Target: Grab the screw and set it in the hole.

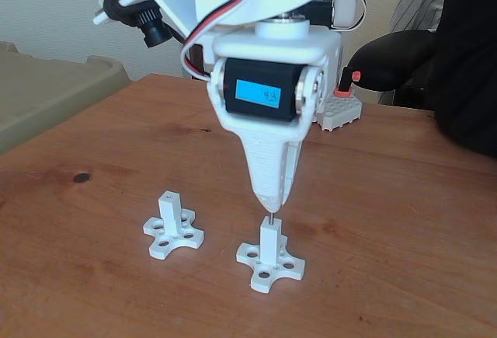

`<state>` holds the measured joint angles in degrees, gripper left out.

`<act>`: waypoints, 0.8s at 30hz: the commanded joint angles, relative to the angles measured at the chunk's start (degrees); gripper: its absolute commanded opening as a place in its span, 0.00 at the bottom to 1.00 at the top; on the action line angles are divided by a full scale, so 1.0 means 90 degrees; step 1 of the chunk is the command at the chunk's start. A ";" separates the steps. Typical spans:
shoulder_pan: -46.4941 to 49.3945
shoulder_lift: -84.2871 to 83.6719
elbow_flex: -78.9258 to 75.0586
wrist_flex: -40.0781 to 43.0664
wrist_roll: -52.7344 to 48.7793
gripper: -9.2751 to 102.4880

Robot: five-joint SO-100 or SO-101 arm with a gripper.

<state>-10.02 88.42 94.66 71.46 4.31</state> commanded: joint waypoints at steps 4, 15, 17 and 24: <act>-0.0059 0.0049 -0.0098 -0.0117 0.0068 0.04; -0.0020 -0.0020 -0.0146 -0.0137 0.0127 0.16; -0.0010 -0.0020 -0.0156 -0.0137 0.0127 0.16; 0.0000 -0.0020 -0.0205 -0.0039 0.0127 0.20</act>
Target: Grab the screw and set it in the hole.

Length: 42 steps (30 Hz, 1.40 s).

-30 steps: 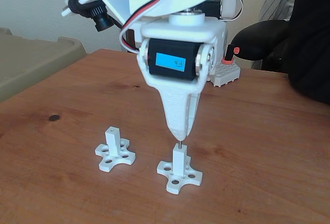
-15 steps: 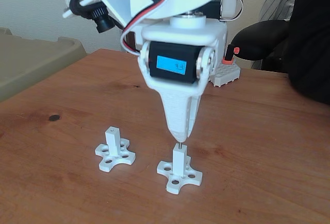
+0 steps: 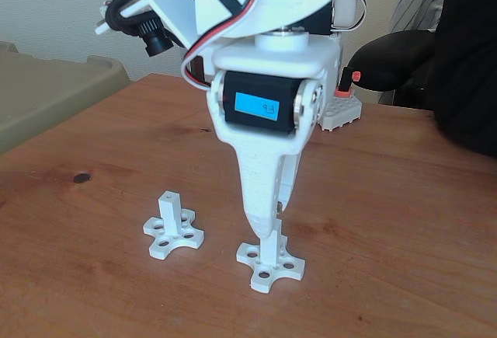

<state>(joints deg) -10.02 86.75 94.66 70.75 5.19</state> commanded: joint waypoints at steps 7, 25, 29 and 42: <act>0.0098 0.0195 -0.0322 0.0293 -0.0029 0.28; 0.0762 0.1367 -0.0332 0.0703 -0.0391 0.33; 0.0928 0.1846 -0.0049 0.0693 -0.0508 0.33; 0.1133 0.4717 0.2158 0.0332 -0.0674 0.09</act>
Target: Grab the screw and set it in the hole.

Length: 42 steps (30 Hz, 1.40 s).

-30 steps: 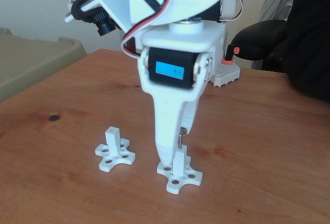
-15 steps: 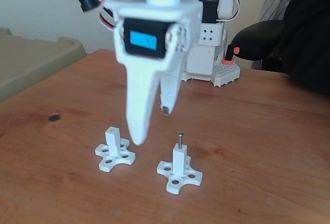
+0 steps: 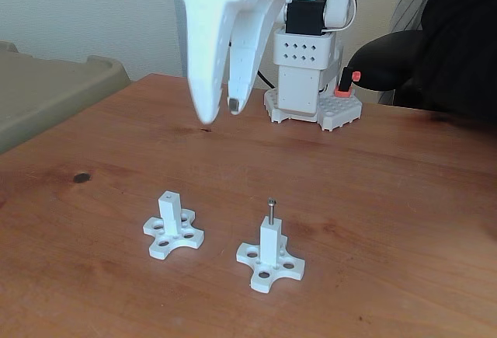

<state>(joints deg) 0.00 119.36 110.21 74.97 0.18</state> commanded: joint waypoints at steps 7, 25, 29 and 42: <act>0.0098 0.3164 0.2441 -0.0371 -0.0244 0.04; 0.0508 0.6943 0.6221 -0.0713 -0.0557 0.04; 0.0508 0.7500 0.6602 -0.0498 -0.0625 0.04; 0.0518 0.8428 0.6758 -0.0010 -0.0645 0.04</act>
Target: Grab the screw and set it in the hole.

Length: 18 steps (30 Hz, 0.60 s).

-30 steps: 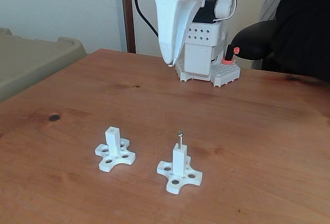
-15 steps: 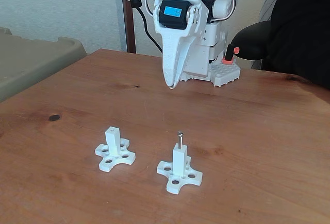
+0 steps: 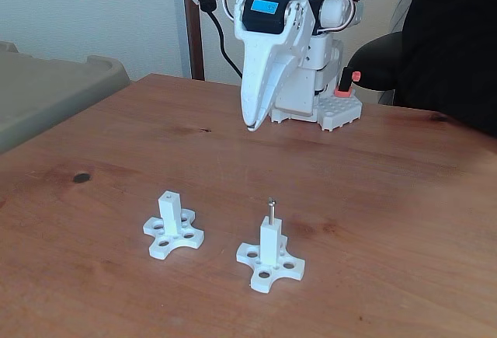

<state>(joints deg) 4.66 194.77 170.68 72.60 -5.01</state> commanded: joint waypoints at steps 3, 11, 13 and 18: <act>0.0000 0.0205 0.0068 0.0283 -0.0059 0.04; 0.0020 0.0430 0.0117 0.0342 -0.0059 0.04; 0.0020 0.0430 0.0117 0.0342 -0.0059 0.04; 0.0020 0.0430 0.0117 0.0352 -0.0068 0.04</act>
<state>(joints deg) 4.66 197.58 171.21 73.04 -5.01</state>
